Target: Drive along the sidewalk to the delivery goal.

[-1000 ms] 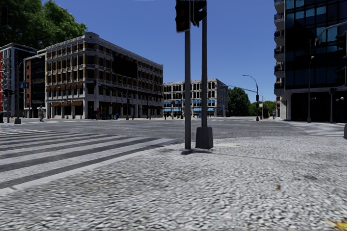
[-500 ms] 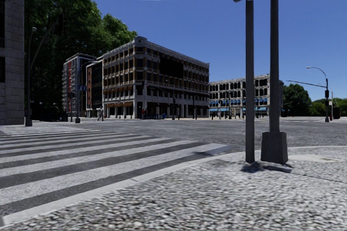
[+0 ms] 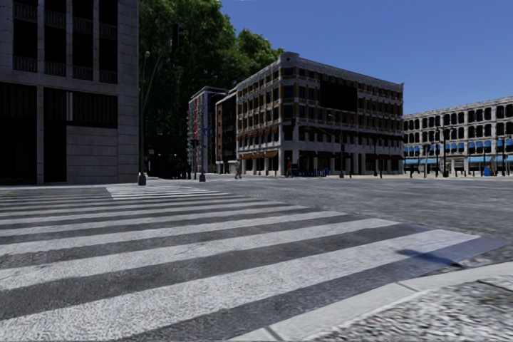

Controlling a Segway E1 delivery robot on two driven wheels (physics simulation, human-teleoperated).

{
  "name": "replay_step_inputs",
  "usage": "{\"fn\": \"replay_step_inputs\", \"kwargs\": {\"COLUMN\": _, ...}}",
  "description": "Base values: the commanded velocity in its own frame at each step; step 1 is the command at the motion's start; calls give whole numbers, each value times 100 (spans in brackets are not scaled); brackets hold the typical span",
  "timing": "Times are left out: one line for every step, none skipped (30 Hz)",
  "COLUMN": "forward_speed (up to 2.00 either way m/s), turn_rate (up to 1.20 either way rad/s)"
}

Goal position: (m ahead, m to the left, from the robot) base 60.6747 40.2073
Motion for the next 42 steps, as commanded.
{"fn": "replay_step_inputs", "kwargs": {"forward_speed": 166, "turn_rate": 68}}
{"fn": "replay_step_inputs", "kwargs": {"forward_speed": 166, "turn_rate": 68}}
{"fn": "replay_step_inputs", "kwargs": {"forward_speed": 159, "turn_rate": 68}}
{"fn": "replay_step_inputs", "kwargs": {"forward_speed": 156, "turn_rate": 68}}
{"fn": "replay_step_inputs", "kwargs": {"forward_speed": 154, "turn_rate": 67}}
{"fn": "replay_step_inputs", "kwargs": {"forward_speed": 154, "turn_rate": 67}}
{"fn": "replay_step_inputs", "kwargs": {"forward_speed": 153, "turn_rate": 67}}
{"fn": "replay_step_inputs", "kwargs": {"forward_speed": 153, "turn_rate": 67}}
{"fn": "replay_step_inputs", "kwargs": {"forward_speed": 152, "turn_rate": 67}}
{"fn": "replay_step_inputs", "kwargs": {"forward_speed": 152, "turn_rate": 67}}
{"fn": "replay_step_inputs", "kwargs": {"forward_speed": 152, "turn_rate": 67}}
{"fn": "replay_step_inputs", "kwargs": {"forward_speed": 152, "turn_rate": 67}}
{"fn": "replay_step_inputs", "kwargs": {"forward_speed": 152, "turn_rate": 66}}
{"fn": "replay_step_inputs", "kwargs": {"forward_speed": 152, "turn_rate": 66}}
{"fn": "replay_step_inputs", "kwargs": {"forward_speed": 152, "turn_rate": 66}}
{"fn": "replay_step_inputs", "kwargs": {"forward_speed": 152, "turn_rate": 66}}
{"fn": "replay_step_inputs", "kwargs": {"forward_speed": 152, "turn_rate": 66}}
{"fn": "replay_step_inputs", "kwargs": {"forward_speed": 152, "turn_rate": 66}}
{"fn": "replay_step_inputs", "kwargs": {"forward_speed": 152, "turn_rate": 66}}
{"fn": "replay_step_inputs", "kwargs": {"forward_speed": 152, "turn_rate": 66}}
{"fn": "replay_step_inputs", "kwargs": {"forward_speed": 152, "turn_rate": 66}}
{"fn": "replay_step_inputs", "kwargs": {"forward_speed": 152, "turn_rate": 65}}
{"fn": "replay_step_inputs", "kwargs": {"forward_speed": 152, "turn_rate": 64}}
{"fn": "replay_step_inputs", "kwargs": {"forward_speed": 152, "turn_rate": 62}}
{"fn": "replay_step_inputs", "kwargs": {"forward_speed": 152, "turn_rate": 56}}
{"fn": "replay_step_inputs", "kwargs": {"forward_speed": 152, "turn_rate": 47}}
{"fn": "replay_step_inputs", "kwargs": {"forward_speed": 152, "turn_rate": 47}}
{"fn": "replay_step_inputs", "kwargs": {"forward_speed": 152, "turn_rate": 44}}
{"fn": "replay_step_inputs", "kwargs": {"forward_speed": 152, "turn_rate": 38}}
{"fn": "replay_step_inputs", "kwargs": {"forward_speed": 152, "turn_rate": 29}}
{"fn": "replay_step_inputs", "kwargs": {"forward_speed": 152, "turn_rate": 26}}
{"fn": "replay_step_inputs", "kwargs": {"forward_speed": 152, "turn_rate": 26}}
{"fn": "replay_step_inputs", "kwargs": {"forward_speed": 152, "turn_rate": 24}}
{"fn": "replay_step_inputs", "kwargs": {"forward_speed": 152, "turn_rate": 18}}
{"fn": "replay_step_inputs", "kwargs": {"forward_speed": 152, "turn_rate": 21}}
{"fn": "replay_step_inputs", "kwargs": {"forward_speed": 152, "turn_rate": 25}}
{"fn": "replay_step_inputs", "kwargs": {"forward_speed": 152, "turn_rate": 25}}
{"fn": "replay_step_inputs", "kwargs": {"forward_speed": 152, "turn_rate": 25}}
{"fn": "replay_step_inputs", "kwargs": {"forward_speed": 152, "turn_rate": 26}}
{"fn": "replay_step_inputs", "kwargs": {"forward_speed": 152, "turn_rate": 26}}
{"fn": "replay_step_inputs", "kwargs": {"forward_speed": 152, "turn_rate": 26}}
{"fn": "replay_step_inputs", "kwargs": {"forward_speed": 152, "turn_rate": 26}}
